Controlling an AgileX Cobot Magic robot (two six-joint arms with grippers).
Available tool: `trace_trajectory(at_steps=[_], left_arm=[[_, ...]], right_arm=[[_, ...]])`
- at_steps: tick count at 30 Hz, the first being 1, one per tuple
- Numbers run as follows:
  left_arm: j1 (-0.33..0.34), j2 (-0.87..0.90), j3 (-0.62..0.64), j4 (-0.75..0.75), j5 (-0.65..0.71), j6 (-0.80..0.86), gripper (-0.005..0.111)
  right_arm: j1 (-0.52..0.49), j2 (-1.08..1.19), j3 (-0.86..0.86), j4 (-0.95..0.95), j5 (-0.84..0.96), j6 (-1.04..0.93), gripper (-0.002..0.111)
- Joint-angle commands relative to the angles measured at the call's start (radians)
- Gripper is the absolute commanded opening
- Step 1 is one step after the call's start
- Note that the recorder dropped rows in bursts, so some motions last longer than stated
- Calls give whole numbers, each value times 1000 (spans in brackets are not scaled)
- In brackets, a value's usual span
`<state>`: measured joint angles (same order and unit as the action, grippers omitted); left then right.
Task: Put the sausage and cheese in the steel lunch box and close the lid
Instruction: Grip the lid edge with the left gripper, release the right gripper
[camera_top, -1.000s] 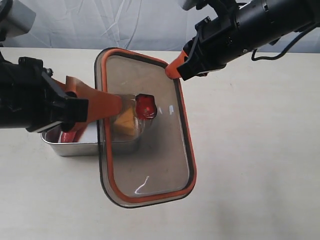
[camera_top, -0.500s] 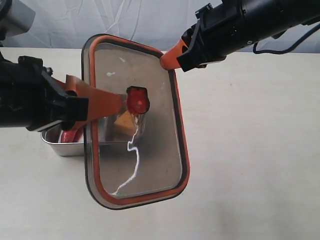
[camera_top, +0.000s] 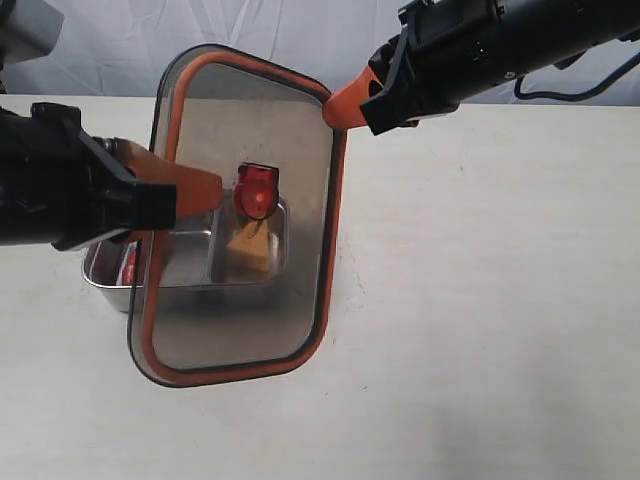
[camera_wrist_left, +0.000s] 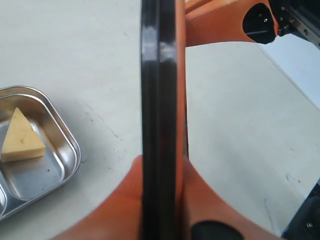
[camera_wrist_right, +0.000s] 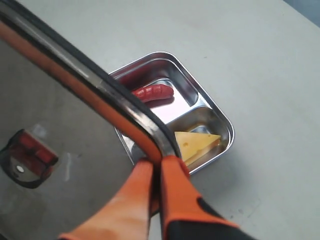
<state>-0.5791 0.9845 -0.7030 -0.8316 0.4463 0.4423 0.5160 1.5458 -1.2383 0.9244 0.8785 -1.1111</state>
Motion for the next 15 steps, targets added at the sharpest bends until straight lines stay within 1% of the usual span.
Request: trace_trajectory(at_steps=[1, 5, 6, 7, 11, 13, 15], left_arm=[[0, -7, 1, 17, -47, 11, 0], [0, -7, 1, 40, -56, 11, 0], [0, -7, 1, 42, -56, 11, 0], [0, -7, 1, 42, -56, 11, 0], [0, -7, 1, 44, -56, 11, 0], [0, -7, 1, 60, -58, 11, 0], [0, -7, 1, 82, -63, 11, 0]], right_arm=[[3, -11, -1, 24, -10, 4, -1], [3, -11, -1, 24, -30, 4, 0], [3, -11, -1, 22, -32, 4, 3], [3, -11, -1, 20, -34, 4, 8], [3, -11, -1, -2, -40, 4, 39], [3, -11, -1, -27, -41, 4, 47], [3, -11, -1, -53, -58, 15, 47]])
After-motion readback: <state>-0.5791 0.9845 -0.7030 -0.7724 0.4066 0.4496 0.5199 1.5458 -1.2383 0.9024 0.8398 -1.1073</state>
